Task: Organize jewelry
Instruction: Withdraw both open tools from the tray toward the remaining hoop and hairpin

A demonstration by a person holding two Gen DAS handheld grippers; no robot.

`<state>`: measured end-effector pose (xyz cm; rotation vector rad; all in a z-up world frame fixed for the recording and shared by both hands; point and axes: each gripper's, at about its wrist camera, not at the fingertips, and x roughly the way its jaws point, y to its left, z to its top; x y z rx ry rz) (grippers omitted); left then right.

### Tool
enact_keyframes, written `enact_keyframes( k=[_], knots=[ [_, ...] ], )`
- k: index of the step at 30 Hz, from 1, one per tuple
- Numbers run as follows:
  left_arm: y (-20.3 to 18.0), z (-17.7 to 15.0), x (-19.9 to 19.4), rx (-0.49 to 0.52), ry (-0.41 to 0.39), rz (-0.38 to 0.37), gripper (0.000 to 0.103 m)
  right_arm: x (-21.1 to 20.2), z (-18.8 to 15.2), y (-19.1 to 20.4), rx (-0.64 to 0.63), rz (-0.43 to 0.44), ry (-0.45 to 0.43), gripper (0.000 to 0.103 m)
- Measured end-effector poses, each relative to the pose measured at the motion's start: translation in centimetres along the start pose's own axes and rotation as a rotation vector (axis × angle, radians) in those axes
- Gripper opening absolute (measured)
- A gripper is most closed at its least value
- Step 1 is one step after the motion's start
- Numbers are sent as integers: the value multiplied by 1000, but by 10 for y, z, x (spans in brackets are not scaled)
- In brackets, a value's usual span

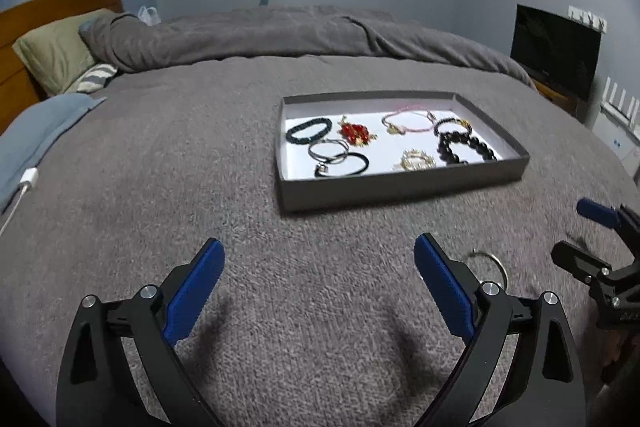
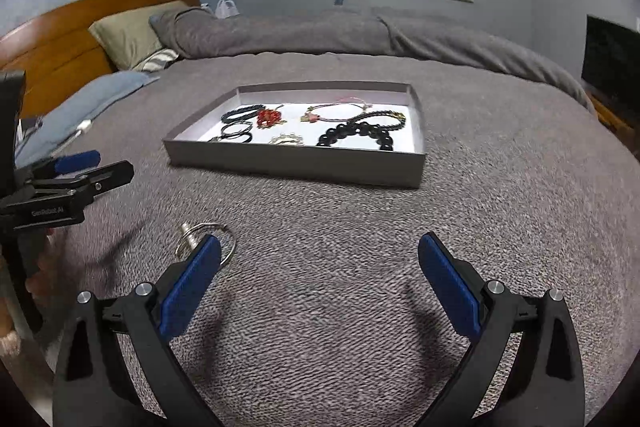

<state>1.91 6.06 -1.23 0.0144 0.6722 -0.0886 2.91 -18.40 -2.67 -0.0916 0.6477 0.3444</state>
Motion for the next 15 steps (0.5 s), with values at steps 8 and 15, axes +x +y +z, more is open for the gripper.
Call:
enact_keyframes(
  k=[8,15],
  knots=[
    [-11,-10,-3,63,9,0,95,8,-6,32,-95,90,35,97],
    [-5,-8,10,27,38,-11,95,24,-3,60,-153,142,75,93]
  ],
)
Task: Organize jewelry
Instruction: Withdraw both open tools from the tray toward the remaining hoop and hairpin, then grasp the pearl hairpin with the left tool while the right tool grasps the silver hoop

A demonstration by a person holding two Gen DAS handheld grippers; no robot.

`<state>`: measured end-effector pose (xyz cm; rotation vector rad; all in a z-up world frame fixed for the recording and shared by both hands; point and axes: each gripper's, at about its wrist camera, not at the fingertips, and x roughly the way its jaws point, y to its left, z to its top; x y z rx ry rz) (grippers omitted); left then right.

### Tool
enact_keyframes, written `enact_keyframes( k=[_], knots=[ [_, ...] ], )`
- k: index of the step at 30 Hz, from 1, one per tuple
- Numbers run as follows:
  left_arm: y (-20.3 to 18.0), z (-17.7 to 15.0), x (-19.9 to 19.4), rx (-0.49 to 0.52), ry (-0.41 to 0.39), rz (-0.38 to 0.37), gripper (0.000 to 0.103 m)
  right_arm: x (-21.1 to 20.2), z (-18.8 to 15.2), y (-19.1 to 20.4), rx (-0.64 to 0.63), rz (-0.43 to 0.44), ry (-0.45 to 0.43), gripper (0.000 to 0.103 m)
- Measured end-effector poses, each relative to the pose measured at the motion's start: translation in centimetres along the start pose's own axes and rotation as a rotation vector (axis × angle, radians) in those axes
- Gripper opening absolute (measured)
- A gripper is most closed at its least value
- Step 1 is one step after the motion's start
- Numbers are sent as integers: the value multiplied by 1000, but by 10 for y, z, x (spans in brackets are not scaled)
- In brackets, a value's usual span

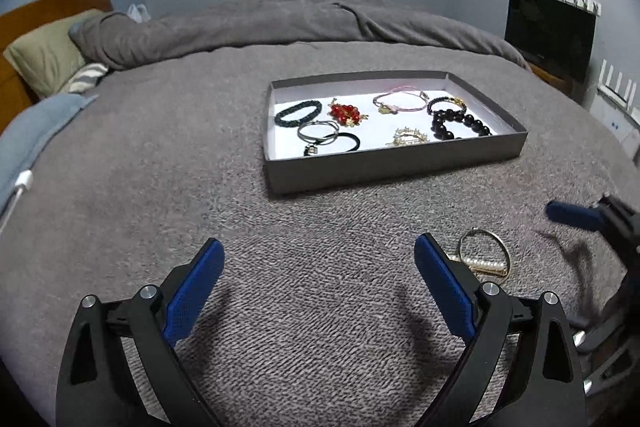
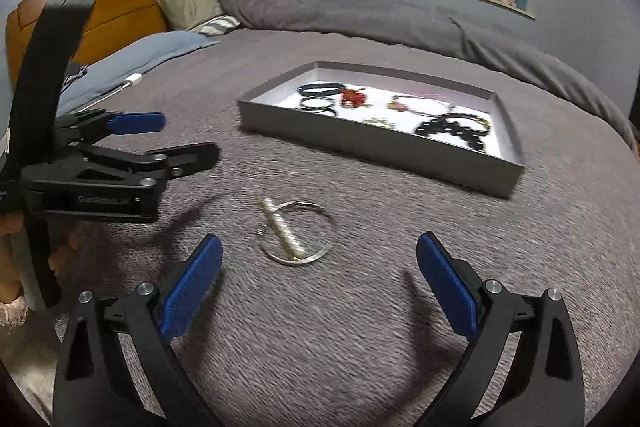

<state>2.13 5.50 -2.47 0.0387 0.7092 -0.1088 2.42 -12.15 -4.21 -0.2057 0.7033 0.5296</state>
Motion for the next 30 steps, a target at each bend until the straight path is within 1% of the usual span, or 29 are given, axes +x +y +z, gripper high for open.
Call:
enact_keyframes(
  k=[1,3,5,6,7,9,15,17,18,22,23,24,28,30],
  knots=[
    [-1,0,1,2,1,3,95,4,0,1,-2,1,11,88],
    [-2,0,3,8,4,9,95,15,2,4,-2,-4,49,85],
    [-2,-1,5,13,10,8,95,23,3,5,3,-5,77,77],
    [-1,-1,6,16,12,8,95,24,2,4,3,-2,79,72],
    [-1,-1,6,18,14,9,95,23,3,4,5,-1,75,62],
    [0,-2,6,19,15,9,95,20,2,1,16,-2,66,50],
    [-1,-2,5,13,9,-22,95,-1,1,-11,49,7,20,50],
    [-6,-2,2,25,5,-42,95,-12,2,-20,55,-14,0,50],
    [-8,-3,2,27,5,-55,95,-17,3,-28,66,-37,-9,50],
    [-27,-5,0,42,23,-172,95,-24,1,-64,162,-93,-3,50],
    [-33,-6,1,51,25,-199,95,-25,0,-70,181,-101,1,50],
    [-38,-6,1,60,24,-208,95,-26,-1,-79,209,-110,9,50],
    [-64,-9,11,151,25,-213,95,-25,-6,-93,244,-128,36,50],
    [-74,-12,20,202,48,-216,95,-24,-8,-95,248,-123,41,50]
  ],
)
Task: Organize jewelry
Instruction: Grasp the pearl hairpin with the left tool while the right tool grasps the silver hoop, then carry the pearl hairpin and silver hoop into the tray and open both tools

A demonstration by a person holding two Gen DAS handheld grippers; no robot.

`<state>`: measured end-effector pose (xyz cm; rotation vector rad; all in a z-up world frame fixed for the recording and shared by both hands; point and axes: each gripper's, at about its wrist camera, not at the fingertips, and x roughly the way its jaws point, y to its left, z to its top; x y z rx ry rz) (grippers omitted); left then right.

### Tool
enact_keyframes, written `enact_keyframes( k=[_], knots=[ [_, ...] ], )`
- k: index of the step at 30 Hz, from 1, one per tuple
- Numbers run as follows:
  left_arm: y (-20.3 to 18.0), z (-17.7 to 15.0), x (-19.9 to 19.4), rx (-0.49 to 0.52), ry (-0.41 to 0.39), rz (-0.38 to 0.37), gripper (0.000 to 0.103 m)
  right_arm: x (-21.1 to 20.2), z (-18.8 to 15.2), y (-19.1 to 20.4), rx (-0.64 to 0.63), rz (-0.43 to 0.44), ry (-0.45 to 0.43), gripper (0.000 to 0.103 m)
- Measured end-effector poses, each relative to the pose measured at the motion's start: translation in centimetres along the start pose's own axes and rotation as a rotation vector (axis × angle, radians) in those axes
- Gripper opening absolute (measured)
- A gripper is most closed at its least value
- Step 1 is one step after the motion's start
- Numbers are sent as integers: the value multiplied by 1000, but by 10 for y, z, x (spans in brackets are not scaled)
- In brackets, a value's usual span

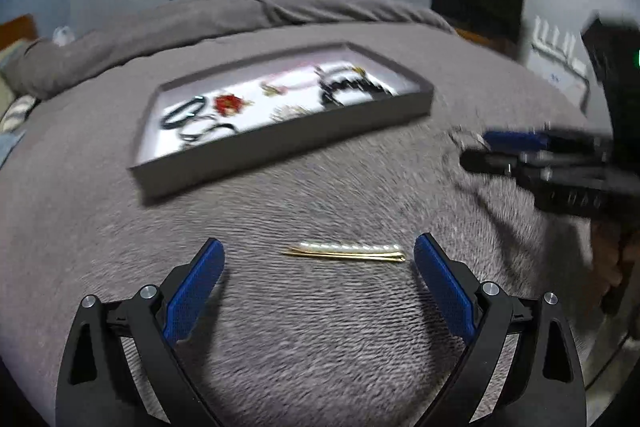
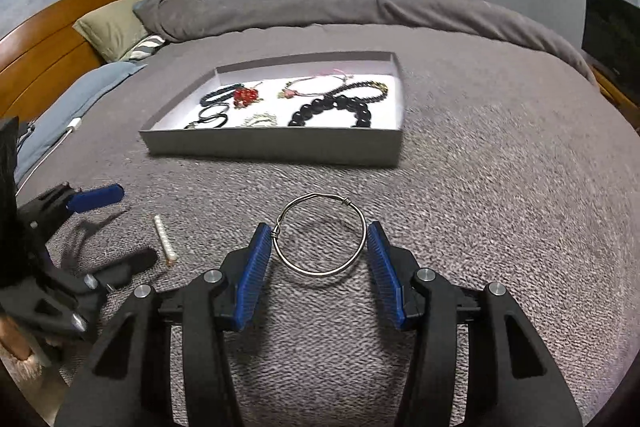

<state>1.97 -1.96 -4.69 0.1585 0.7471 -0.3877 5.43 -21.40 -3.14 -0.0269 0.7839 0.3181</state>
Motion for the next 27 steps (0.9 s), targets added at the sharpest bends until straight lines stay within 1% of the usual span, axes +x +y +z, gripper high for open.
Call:
enact_keyframes(
  k=[2,3,4,5,7,14,17,23,27],
  knots=[
    [-7,-1,9,37,28,-1,92,-1,-1,1,-7,8,1,50],
    [-7,-2,10,41,30,-3,91,-1,-1,2,-12,10,1,50],
    [-6,-2,10,38,31,-17,87,-1,-1,3,-16,12,1,50],
    [-4,-1,11,28,33,-36,78,-1,-2,4,-18,16,0,50],
    [0,-2,12,14,40,-50,72,-2,-2,5,-20,22,-1,50],
    [-3,-3,4,24,15,-28,71,-6,-1,7,-24,35,-12,50],
    [0,0,-7,19,-15,3,71,-8,0,8,-26,39,-23,50],
    [26,18,-28,-61,-60,27,71,-8,9,12,-41,46,-65,50],
    [48,43,-31,-77,-107,83,71,5,30,13,-54,36,-87,50]
  ],
)
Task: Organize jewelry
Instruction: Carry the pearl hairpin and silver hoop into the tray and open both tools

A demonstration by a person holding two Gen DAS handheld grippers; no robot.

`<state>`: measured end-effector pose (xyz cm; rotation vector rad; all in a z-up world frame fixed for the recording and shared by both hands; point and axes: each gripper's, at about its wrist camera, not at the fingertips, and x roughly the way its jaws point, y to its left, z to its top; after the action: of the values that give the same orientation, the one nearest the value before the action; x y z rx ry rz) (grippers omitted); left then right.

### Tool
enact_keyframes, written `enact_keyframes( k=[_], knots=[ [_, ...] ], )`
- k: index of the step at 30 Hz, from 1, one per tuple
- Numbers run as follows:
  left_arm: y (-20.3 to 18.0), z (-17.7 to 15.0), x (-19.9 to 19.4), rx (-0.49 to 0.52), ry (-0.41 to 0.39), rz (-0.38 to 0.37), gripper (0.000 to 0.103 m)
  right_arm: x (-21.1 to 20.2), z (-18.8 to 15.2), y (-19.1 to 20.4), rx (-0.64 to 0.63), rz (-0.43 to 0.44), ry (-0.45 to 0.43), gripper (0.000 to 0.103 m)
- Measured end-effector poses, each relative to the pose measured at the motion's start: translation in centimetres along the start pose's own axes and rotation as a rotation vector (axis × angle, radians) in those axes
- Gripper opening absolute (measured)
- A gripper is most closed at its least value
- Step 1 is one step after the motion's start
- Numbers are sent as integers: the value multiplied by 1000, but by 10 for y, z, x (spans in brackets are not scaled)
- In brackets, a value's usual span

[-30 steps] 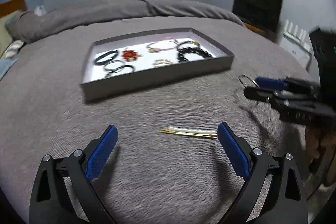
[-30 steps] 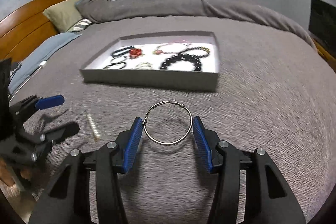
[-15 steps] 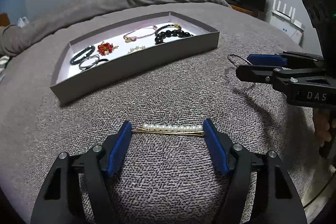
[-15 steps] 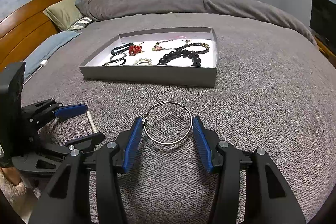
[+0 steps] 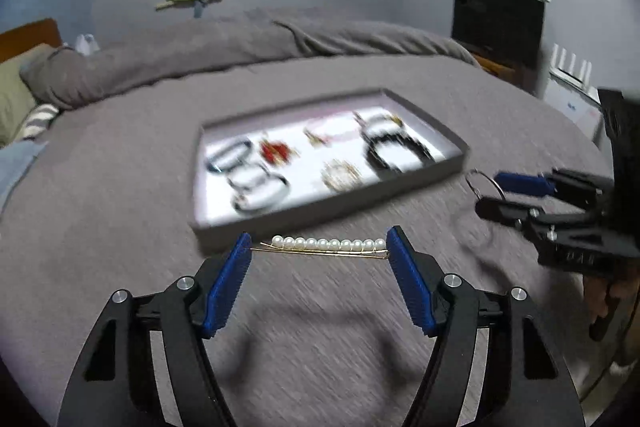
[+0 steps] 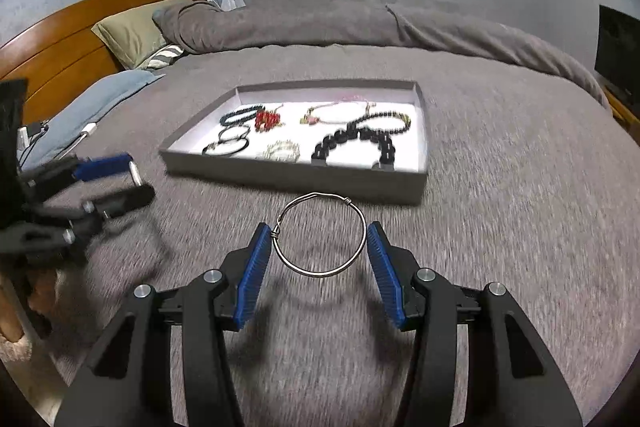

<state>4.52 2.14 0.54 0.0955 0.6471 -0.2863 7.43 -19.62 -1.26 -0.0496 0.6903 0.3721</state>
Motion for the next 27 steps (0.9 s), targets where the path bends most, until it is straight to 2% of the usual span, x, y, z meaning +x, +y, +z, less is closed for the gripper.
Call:
enact_keyframes(
  k=[4,9,14,24,27],
  knots=[
    [14,22,16,-25,-16,7,71,17,24,-14,42,15,-20,50],
    [33,51,57,-82,24,46,71,48,49,-6,-77,-12,-23,50],
    [48,71,98,-177,68,17,71,82,66,6,-143,9,11,50],
    [57,76,142,-224,153,-16,71,141,77,19,-251,-25,146,50],
    [55,72,150,-226,163,-7,71,143,76,20,-252,-21,148,50]
  ],
)
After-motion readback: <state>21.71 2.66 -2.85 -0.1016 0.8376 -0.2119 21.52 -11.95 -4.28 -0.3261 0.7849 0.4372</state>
